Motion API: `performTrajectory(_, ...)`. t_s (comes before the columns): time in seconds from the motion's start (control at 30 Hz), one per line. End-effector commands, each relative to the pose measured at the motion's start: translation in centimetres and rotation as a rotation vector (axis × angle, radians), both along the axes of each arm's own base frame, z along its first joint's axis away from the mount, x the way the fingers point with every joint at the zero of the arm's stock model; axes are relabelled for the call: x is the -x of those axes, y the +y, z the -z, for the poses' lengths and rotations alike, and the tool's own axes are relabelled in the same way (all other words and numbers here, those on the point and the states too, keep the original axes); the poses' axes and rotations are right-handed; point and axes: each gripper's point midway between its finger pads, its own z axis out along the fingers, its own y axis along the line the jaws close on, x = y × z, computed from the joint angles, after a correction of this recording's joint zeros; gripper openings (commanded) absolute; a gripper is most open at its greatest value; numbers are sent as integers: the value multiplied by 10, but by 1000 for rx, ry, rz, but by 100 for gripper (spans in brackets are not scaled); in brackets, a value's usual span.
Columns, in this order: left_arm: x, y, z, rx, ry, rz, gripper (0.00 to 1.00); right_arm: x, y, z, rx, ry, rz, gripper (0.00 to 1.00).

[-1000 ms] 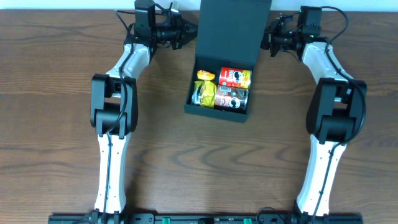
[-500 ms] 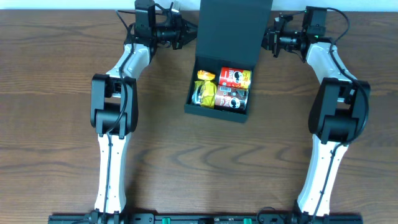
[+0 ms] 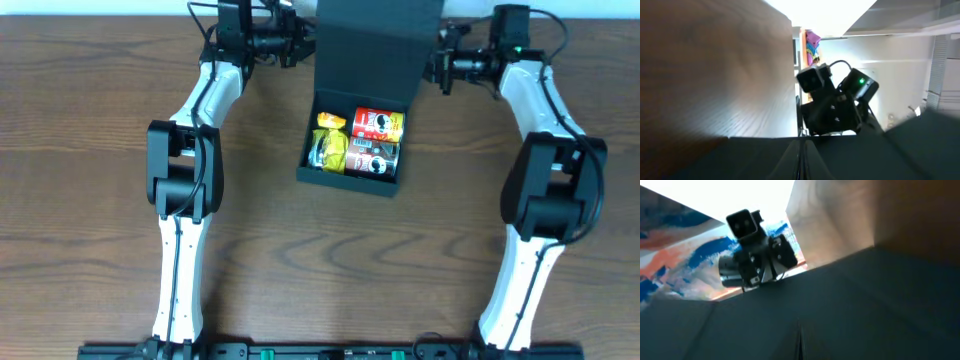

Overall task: Pack container
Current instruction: 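Swing the lid forward with both grippers to close the box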

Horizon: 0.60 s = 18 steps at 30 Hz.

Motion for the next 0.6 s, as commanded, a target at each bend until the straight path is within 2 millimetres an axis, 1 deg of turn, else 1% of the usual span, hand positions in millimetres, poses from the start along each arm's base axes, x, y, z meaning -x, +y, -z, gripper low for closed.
performTrajectory(0.0,6,-2,-18,18,-11,36,6,10,1,-30,34,-138,-37,2)
performTrajectory(0.1,10,-3,-19,26,-8,61,6,20,2,-21,55,-109,-55,2)
performTrajectory(0.2,12,-3,-20,30,-8,74,6,33,2,-7,110,-66,-73,1)
performTrajectory(0.37,8,5,-23,30,-18,56,6,42,1,-5,120,-49,-88,2)
performTrajectory(0.43,5,12,-26,29,-24,40,6,40,-1,-4,141,-58,-83,2)
performTrajectory(0.5,0,21,-31,26,-35,11,6,32,-3,-7,139,-92,-67,1)
performTrajectory(0.53,-2,26,-36,26,-43,0,6,26,-4,-11,126,-111,-56,2)
performTrajectory(0.57,-3,32,-45,26,-62,-12,6,20,-5,-19,95,-139,-49,2)
